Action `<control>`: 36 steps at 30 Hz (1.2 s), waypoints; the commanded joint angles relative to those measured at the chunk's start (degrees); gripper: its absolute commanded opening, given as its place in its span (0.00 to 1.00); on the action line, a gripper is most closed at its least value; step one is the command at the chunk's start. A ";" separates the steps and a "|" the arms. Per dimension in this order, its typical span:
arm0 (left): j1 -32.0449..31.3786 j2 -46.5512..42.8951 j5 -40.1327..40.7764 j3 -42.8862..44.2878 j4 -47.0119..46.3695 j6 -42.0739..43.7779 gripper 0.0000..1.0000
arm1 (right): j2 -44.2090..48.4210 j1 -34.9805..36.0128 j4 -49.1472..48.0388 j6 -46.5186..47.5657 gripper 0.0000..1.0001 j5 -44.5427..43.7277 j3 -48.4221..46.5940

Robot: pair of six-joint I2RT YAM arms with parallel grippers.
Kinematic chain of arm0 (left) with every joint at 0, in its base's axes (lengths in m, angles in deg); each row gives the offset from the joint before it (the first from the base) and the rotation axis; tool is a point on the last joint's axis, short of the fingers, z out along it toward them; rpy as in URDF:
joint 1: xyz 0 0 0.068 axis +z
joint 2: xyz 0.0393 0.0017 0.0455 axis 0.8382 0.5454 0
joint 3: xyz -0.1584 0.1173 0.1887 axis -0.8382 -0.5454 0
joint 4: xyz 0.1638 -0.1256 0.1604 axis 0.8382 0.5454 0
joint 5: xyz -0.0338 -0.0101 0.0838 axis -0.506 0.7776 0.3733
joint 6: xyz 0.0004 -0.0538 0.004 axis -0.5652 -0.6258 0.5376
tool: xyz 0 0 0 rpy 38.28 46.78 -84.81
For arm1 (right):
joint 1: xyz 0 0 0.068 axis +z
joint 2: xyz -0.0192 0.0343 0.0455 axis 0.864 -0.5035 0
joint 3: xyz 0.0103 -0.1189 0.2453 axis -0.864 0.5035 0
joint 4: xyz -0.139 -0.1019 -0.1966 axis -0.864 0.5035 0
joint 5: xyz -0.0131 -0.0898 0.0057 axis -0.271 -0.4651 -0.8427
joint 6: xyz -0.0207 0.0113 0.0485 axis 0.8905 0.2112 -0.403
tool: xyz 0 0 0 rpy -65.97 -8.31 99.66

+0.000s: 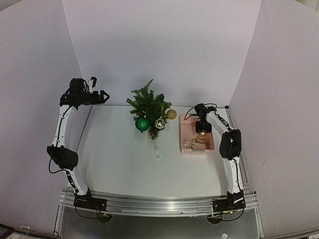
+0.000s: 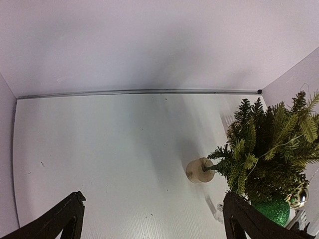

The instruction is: Decorate the small christmas tree

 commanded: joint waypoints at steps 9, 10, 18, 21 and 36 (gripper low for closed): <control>0.38 -0.89 -3.30 1.13 -0.06 -0.43 0.97 | 18.72 -0.19 -0.24 7.62 0.25 8.52 0.49; 0.38 -0.88 -3.51 1.07 -0.15 -0.45 0.97 | 19.65 -0.18 -0.23 8.09 0.25 8.91 0.38; 0.41 -0.93 -4.06 0.93 -0.30 -0.23 0.97 | 24.72 -0.16 -0.33 12.05 0.25 15.97 -2.42; 0.39 -1.04 -4.28 0.67 -0.32 -0.22 0.97 | 26.02 -0.22 -0.33 13.69 0.25 19.78 -4.37; 0.37 -4.10 -5.47 -9.14 -1.88 5.86 1.00 | 26.52 -0.04 -13.72 10.71 0.24 40.42 -13.54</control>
